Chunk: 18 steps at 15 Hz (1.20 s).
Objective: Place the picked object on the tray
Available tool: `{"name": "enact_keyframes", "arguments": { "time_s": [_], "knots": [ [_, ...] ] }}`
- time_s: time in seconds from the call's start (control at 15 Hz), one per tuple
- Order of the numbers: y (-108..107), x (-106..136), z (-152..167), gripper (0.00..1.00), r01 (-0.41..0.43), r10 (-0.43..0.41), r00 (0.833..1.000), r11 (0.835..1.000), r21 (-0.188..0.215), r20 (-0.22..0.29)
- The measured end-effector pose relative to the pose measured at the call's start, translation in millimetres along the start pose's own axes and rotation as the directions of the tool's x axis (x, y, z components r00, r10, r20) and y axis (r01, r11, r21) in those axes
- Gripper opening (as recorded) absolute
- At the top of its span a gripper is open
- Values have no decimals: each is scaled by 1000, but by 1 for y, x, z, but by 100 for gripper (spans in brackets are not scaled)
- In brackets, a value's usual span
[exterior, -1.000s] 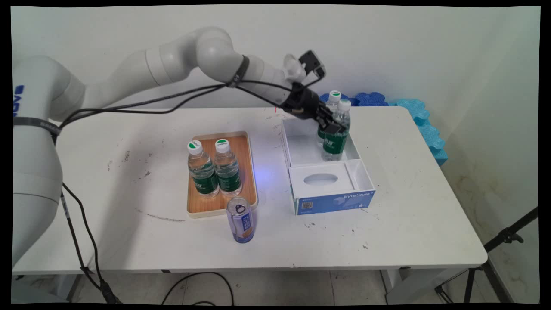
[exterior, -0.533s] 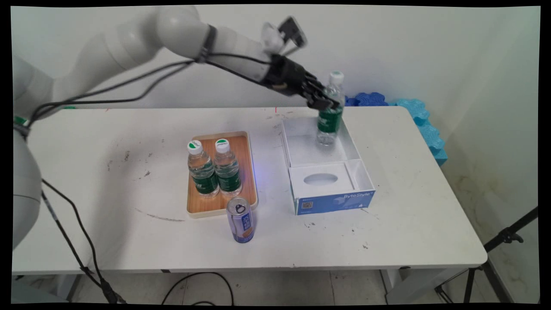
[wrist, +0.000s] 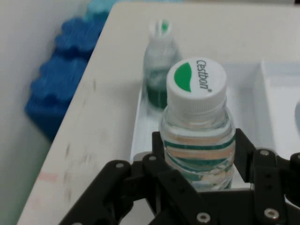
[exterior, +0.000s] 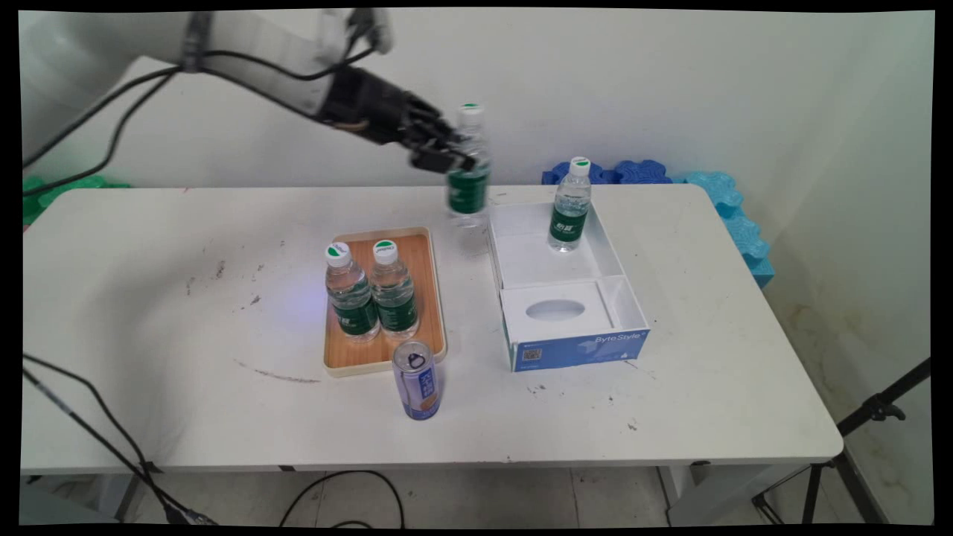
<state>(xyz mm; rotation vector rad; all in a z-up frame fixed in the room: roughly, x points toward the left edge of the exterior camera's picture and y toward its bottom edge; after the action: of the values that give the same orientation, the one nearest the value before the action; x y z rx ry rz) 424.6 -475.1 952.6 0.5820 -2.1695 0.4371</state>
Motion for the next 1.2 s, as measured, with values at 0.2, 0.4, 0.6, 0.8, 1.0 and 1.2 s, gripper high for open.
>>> {"name": "enact_keyframes", "arguments": {
  "time_s": [0.2,0.4,0.6,0.8,1.0,1.2],
  "knots": [
    [-5,-31,-22,0,12,-13,999,1000,25,35],
    [-7,-59,-33,0,27,-30,998,999,40,60],
    [-7,-79,-36,0,47,-50,997,998,50,64],
    [-5,-97,-34,0,64,-67,995,996,54,67],
    [-3,-110,-32,0,70,-74,995,996,57,69],
    [0,-123,-28,0,75,-79,995,995,62,67]
  ]
}}
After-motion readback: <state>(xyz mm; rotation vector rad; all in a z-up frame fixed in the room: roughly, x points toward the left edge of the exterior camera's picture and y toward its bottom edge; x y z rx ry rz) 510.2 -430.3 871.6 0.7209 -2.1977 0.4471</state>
